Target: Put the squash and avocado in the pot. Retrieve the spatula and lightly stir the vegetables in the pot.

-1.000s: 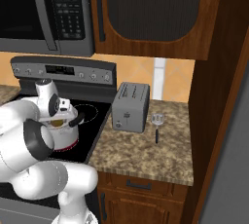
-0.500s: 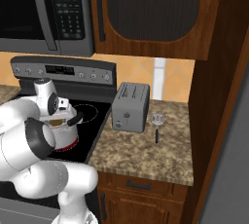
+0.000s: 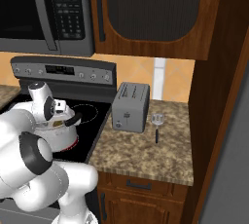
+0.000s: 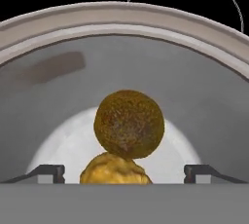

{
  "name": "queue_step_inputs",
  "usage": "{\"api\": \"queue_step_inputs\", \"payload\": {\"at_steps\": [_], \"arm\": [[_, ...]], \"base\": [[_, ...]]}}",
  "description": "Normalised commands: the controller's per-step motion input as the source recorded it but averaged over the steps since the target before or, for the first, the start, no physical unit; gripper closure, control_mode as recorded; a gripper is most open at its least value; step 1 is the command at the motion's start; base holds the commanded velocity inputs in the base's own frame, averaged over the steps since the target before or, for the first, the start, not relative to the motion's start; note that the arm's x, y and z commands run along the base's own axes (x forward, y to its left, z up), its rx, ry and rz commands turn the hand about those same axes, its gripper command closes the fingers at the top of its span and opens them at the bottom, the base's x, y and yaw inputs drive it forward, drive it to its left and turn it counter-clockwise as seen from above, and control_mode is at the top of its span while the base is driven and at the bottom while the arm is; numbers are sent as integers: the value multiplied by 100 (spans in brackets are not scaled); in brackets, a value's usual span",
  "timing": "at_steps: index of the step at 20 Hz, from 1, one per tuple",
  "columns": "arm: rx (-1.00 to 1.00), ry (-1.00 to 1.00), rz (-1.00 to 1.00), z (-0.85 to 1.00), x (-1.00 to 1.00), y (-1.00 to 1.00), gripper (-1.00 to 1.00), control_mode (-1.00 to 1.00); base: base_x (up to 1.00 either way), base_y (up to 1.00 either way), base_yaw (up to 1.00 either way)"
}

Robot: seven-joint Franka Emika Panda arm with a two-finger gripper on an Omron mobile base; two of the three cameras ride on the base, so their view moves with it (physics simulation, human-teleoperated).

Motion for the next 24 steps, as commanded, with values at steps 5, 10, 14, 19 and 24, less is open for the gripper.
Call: {"api": "queue_step_inputs", "payload": {"at_steps": [5, 10, 14, 19, 24], "arm": [[5, -14, 0, 0, 0, -10, -100, -100], [4, -10, 0, 0, 0, 2, 100, -100], [5, -15, 0, 1, 0, 4, 100, -100], [1, -11, 0, 31, -1, 0, 100, -100], [0, -2, 0, 92, -35, -8, 100, -100]], "base": [[0, 0, 0], [0, 0, 0], [0, 0, 0], [0, 0, 0], [0, 0, 0]]}}
